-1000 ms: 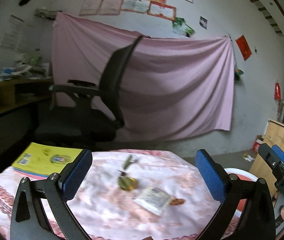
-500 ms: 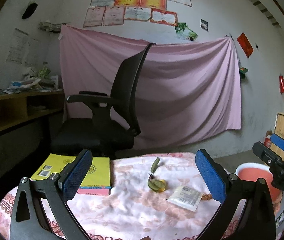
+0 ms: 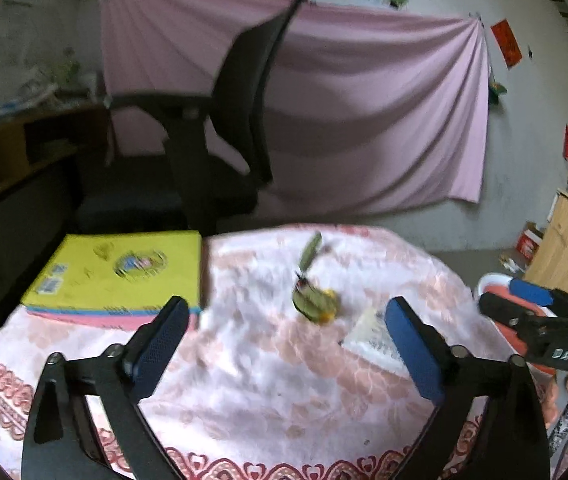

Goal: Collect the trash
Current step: 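Move both tools back over the table toward the snack bag and nut shell, then grasp the white snack bag with the left tool while the right tool grasps the brown nut shell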

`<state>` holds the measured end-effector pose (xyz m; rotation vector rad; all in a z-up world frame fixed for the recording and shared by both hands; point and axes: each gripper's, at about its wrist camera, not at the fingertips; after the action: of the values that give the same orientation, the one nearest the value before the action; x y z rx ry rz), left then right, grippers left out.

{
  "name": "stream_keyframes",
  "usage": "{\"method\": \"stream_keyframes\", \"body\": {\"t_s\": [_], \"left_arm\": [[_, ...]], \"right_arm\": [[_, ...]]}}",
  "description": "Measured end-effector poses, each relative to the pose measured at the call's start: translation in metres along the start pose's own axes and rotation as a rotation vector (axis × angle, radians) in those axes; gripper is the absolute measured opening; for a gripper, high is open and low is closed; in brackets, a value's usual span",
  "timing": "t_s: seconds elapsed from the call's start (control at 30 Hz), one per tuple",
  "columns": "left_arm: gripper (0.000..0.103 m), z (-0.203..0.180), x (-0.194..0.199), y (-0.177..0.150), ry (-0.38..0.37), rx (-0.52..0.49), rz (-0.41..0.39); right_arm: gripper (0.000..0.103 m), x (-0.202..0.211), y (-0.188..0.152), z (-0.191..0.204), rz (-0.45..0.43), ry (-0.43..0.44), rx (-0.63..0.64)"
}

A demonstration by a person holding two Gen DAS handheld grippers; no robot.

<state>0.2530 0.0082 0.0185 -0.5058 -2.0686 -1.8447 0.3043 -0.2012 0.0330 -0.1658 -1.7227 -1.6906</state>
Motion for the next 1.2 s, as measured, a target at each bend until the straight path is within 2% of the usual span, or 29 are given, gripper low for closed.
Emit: {"method": "stream_keyframes", "body": {"t_s": [0.1,0.23,0.3,0.47,0.63,0.67,0.8,0.93,1.03,1.2], "left_arm": [[0.082,-0.001,-0.017,-0.002,-0.013,-0.003,0.087],[0.072,-0.005,-0.032,-0.005,-0.039,-0.012,0.174],[0.068,-0.004,-0.037,-0.007,-0.054,-0.008,0.200],[0.060,-0.002,-0.048,-0.011,-0.087,0.010,0.266],[0.054,-0.001,-0.057,-0.013,-0.111,0.027,0.310],[0.054,-0.002,-0.057,-0.014,-0.116,0.025,0.314],[0.054,-0.007,-0.057,-0.014,-0.134,0.004,0.325],[0.054,-0.015,-0.059,-0.014,-0.148,-0.025,0.332],[0.055,-0.021,-0.061,-0.014,-0.166,-0.048,0.336],[0.056,-0.042,-0.068,-0.014,-0.204,-0.121,0.350]], "right_arm": [[0.083,-0.014,-0.003,0.001,0.092,0.011,-0.004],[0.073,-0.025,-0.007,0.005,0.161,0.041,0.016],[0.068,-0.028,-0.009,0.012,0.189,0.058,0.045],[0.065,-0.042,-0.013,0.025,0.256,0.079,0.098],[0.053,-0.049,-0.014,0.031,0.283,0.094,0.109],[0.049,-0.048,-0.014,0.031,0.282,0.099,0.109],[0.021,-0.046,-0.014,0.025,0.281,0.129,0.083],[0.020,-0.044,-0.014,0.023,0.279,0.137,0.068],[0.020,-0.040,-0.014,0.019,0.270,0.111,0.060],[0.020,-0.029,-0.014,-0.009,0.247,0.076,-0.017]]}}
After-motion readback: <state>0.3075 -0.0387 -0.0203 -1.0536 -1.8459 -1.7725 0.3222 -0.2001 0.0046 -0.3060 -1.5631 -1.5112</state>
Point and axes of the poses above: each gripper's, at about its wrist camera, not at the fingertips, and x roughly against the way its jaws point, z to its left, y to its top, and after that the axes turned 3 degrees about -z, right-handed
